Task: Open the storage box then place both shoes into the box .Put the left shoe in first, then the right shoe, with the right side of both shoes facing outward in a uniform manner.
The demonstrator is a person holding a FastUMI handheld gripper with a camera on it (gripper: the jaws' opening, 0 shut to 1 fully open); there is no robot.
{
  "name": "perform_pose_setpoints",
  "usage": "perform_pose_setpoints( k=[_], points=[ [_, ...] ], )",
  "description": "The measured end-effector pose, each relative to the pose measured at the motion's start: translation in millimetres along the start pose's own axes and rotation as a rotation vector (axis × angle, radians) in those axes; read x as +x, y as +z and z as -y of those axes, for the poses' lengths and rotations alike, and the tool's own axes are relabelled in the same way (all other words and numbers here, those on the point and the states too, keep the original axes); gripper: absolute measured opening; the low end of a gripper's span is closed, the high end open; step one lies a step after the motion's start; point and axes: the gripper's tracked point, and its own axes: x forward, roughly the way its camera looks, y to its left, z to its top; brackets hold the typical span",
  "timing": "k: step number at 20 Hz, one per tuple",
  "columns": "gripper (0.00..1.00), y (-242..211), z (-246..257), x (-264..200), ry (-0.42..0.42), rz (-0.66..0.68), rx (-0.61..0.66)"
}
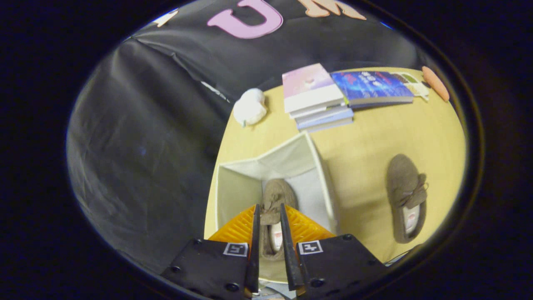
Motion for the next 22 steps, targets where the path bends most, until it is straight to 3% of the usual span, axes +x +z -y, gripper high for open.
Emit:
perform_pose_setpoints(
  k=[4, 9, 16, 22],
  points=[
    [0.30, 53, 49, -37, -0.046, 0.124, 0.044],
    [0.30, 75, 146, -67, -0.175, 0.195, 0.095],
    [0.30, 19, 259, -65, -0.330, 0.108, 0.146],
    [0.30, -31, 291, -45, -0.377, 0.010, 0.130]
  ],
)
